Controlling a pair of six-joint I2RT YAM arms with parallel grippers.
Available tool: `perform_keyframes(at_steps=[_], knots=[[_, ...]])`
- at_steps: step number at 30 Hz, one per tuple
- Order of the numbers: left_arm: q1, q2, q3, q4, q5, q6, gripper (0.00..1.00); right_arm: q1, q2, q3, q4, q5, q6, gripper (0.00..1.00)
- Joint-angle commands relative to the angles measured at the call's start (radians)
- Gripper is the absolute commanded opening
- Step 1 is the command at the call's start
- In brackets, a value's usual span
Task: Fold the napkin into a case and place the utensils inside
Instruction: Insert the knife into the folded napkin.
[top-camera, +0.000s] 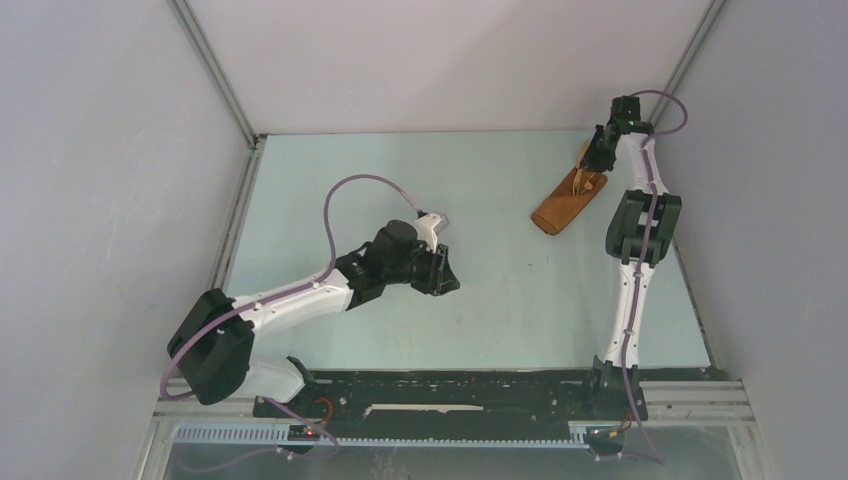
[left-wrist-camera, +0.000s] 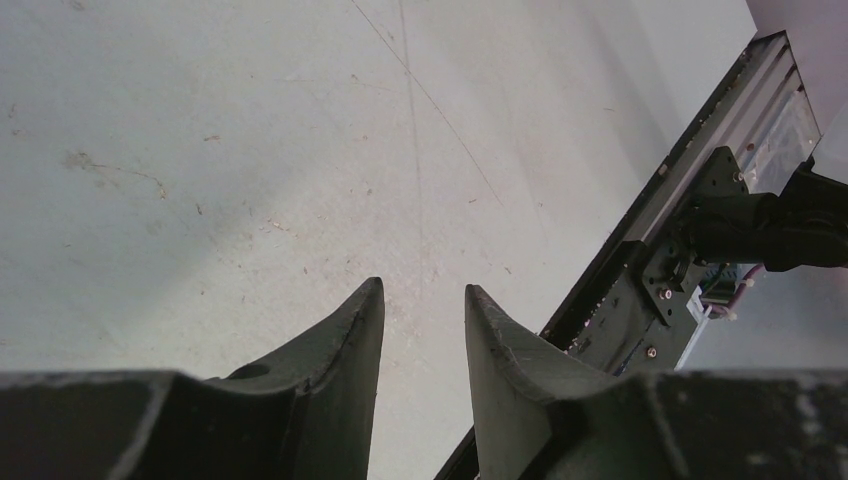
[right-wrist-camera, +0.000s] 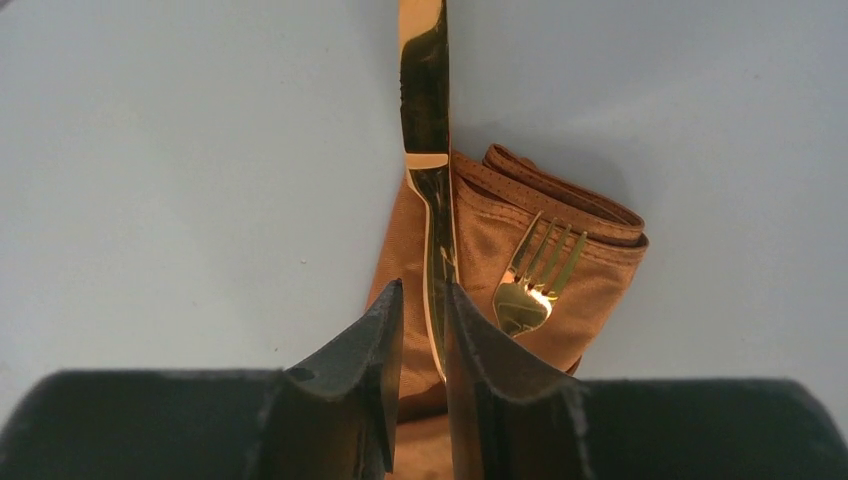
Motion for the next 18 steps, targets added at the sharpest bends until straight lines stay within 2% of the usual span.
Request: perform_keyframes(at_steps=[1,11,18], knots=[[0.001,0.006,0.048,0.027,0.017,0.015,0.41,0.020,0.034,0.065,-0.015,0.061,-0.048,0.30],[0.005,0.004,0.039,0.027,0.017,0.012,0.41,0.040,0.090,0.110,-0.001,0.123,-0.071,0.37],[0.009,0.009,0.042,0.026,0.020,0.008,0.41,0.044,0.123,0.137,0.005,0.158,-0.076,0.37]])
